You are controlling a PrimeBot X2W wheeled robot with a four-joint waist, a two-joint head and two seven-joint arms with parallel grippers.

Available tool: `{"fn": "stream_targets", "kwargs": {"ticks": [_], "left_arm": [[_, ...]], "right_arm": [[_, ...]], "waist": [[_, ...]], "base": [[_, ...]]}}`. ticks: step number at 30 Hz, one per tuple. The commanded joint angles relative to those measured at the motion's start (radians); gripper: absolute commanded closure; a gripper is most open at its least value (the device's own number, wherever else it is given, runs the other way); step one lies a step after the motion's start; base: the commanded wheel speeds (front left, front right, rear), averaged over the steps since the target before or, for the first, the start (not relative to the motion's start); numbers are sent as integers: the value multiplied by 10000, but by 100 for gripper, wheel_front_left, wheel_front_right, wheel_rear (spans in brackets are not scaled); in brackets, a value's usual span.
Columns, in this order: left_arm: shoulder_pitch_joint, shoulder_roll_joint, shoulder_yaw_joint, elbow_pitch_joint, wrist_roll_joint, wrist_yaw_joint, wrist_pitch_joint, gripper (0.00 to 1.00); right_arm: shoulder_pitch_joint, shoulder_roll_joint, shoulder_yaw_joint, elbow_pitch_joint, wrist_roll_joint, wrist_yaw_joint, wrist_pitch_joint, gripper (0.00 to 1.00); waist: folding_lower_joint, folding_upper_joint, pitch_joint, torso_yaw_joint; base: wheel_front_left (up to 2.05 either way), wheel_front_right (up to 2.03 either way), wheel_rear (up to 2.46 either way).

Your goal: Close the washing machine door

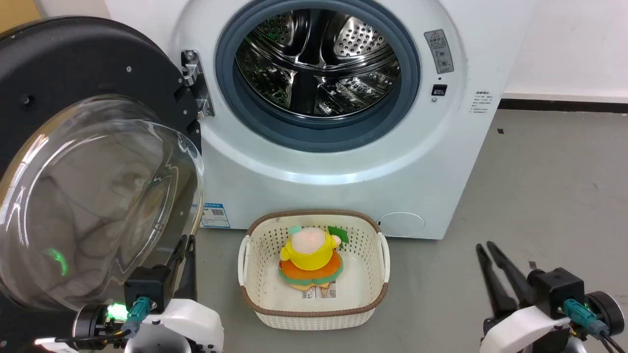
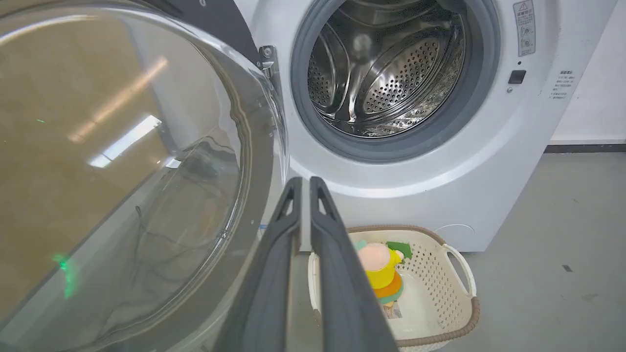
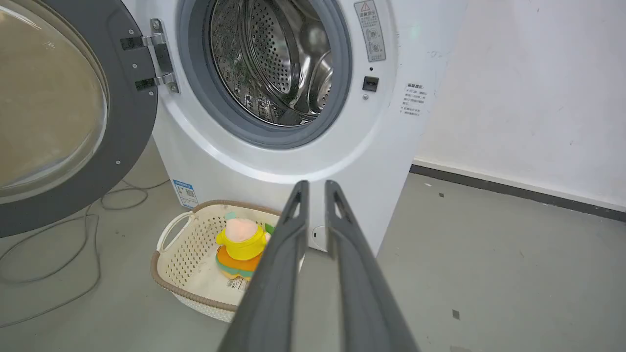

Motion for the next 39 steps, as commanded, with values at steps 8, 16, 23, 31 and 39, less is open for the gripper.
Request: {"fn": "stream_targets", "kwargs": {"ticks": [8, 16, 23, 31, 39], "left_arm": [[3, 0, -72, 31, -10, 26, -120, 0], [6, 0, -162, 48, -23, 64, -266, 0], [13, 2, -248, 59, -39, 105, -412, 0], [32, 17, -347, 65, -53, 150, -580, 0], [67, 56, -422, 60, -71, 199, -746, 0]], "right_arm": [[18, 2, -12, 37, 88, 0, -120, 0], [45, -2, -20, 43, 186, 1, -266, 0], [94, -24, 7, 40, 290, 1, -412, 0], [176, -59, 55, 22, 410, 2, -579, 0], [270, -92, 125, 17, 541, 2, -746, 0]], "waist": [[1, 0, 2, 3], [1, 0, 2, 40], [1, 0, -8, 164], [1, 0, -34, 449], [1, 0, -79, 847]], "base": [[0, 0, 0], [0, 0, 0], [0, 0, 0], [0, 0, 0], [0, 0, 0]]}}
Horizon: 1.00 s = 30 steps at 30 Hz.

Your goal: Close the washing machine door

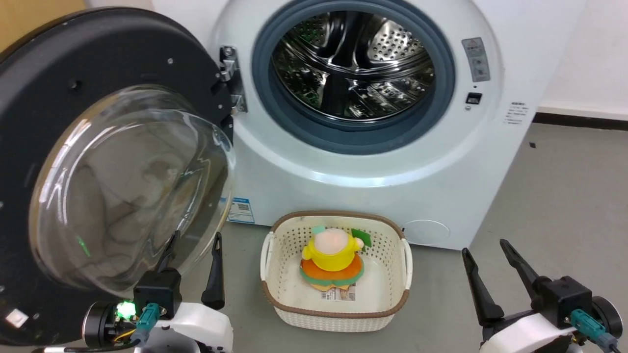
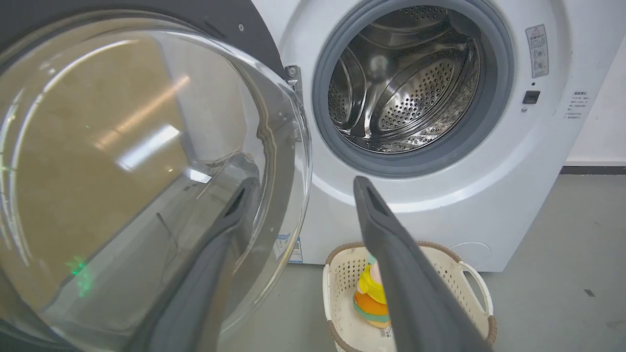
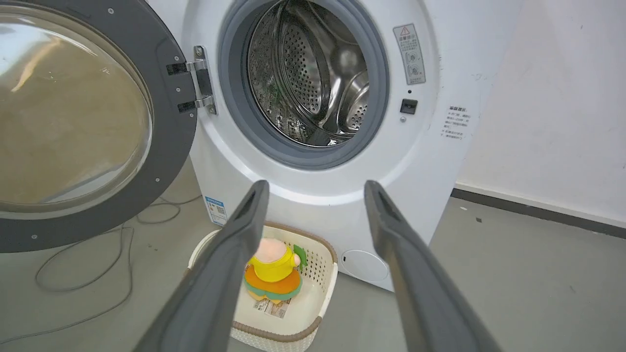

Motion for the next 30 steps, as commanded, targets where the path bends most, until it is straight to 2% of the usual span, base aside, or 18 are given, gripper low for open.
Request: {"fn": "stream_targets", "kwargs": {"ticks": [1, 30], "left_arm": [[71, 45, -19, 17, -65, 37, -92, 0], [253, 132, -224, -164, -157, 330, -698, 0]], "right_arm": [[111, -52, 28, 3, 133, 2, -86, 0], [149, -281, 448, 131, 607, 4, -692, 0]], "waist": [[1, 0, -13, 84], [1, 0, -11, 1877]], "base": [[0, 0, 0], [0, 0, 0]]}}
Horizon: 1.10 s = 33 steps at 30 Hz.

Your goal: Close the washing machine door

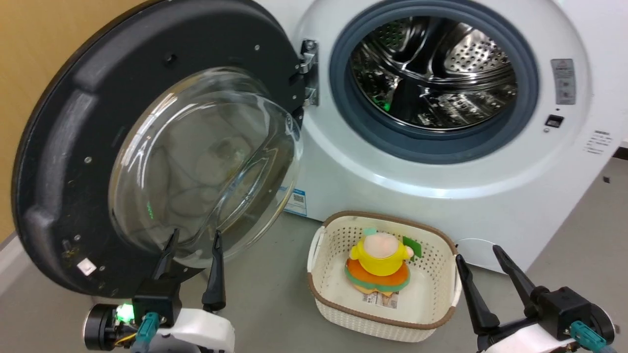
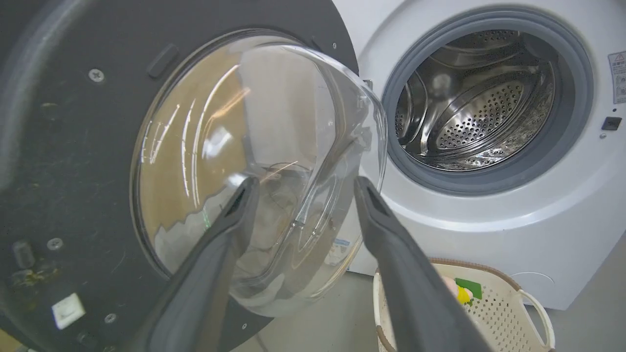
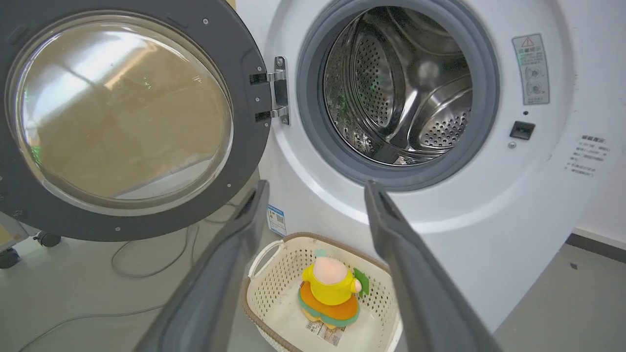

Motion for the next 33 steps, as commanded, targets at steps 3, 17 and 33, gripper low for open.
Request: {"fn": "stream_targets", "kwargs": {"ticks": [3, 17, 33], "left_arm": [[204, 62, -2, -130, -87, 117, -146, 0], [534, 46, 95, -632, -124, 501, -438, 0], [788, 22, 25, -1006, -102, 830, -773, 0]], "right_arm": [[-160, -131, 148, 94, 153, 4, -166, 0], [-719, -457, 773, 407, 562, 5, -458, 0], [-1090, -738, 1236, 672, 1040, 6, -792, 0]], "waist": [[0, 0, 83, 209], [0, 0, 297, 911], [0, 0, 390, 1619]], "base": [[0, 0, 0], [0, 0, 0], [-3, -3, -3]]}}
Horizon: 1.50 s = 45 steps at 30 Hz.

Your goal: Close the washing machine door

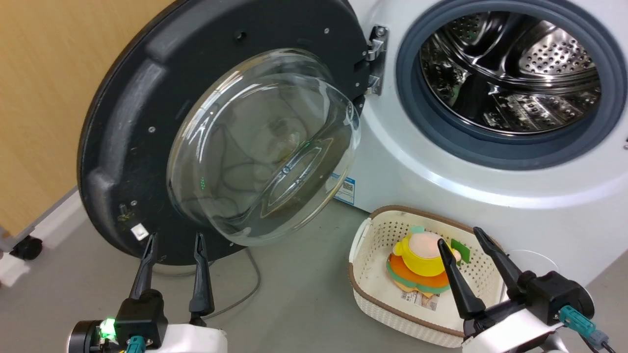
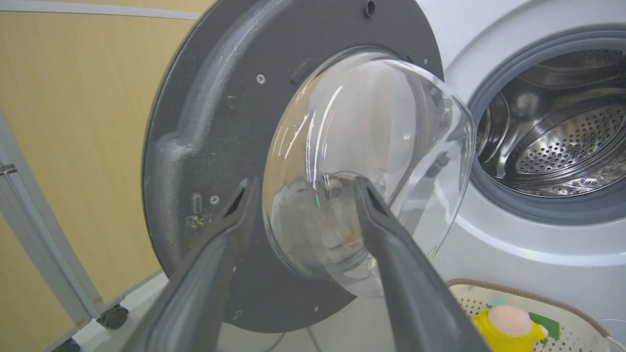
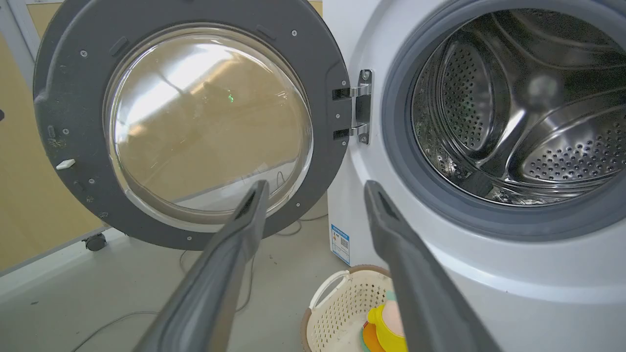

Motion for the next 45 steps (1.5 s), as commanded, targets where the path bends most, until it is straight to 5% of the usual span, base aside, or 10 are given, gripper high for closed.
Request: {"fn": "stream_targets", "kwargs": {"ticks": [1, 35, 37, 45], "left_arm": [[133, 24, -45, -86, -14, 80, -124, 0], [221, 67, -288, -168, -49, 240, -655, 0], [183, 59, -272, -224, -185, 165, -655, 100], [-805, 602, 684, -558, -1059, -577, -655, 100]], "right_arm": [[-173, -104, 77, 48, 104, 6, -115, 0], [79, -308, 290, 27, 598, 8, -646, 0], [91, -302, 281, 19, 593, 8, -646, 0], [372, -254, -17, -126, 522, 8, -646, 0]], "waist": [[-1, 0, 5, 86], [-1, 0, -43, 1114], [-1, 0, -47, 1114], [-1, 0, -23, 1131]], "base": [[-5, -5, -5], [-1, -1, -1], [0, 0, 0], [0, 0, 0]]}}
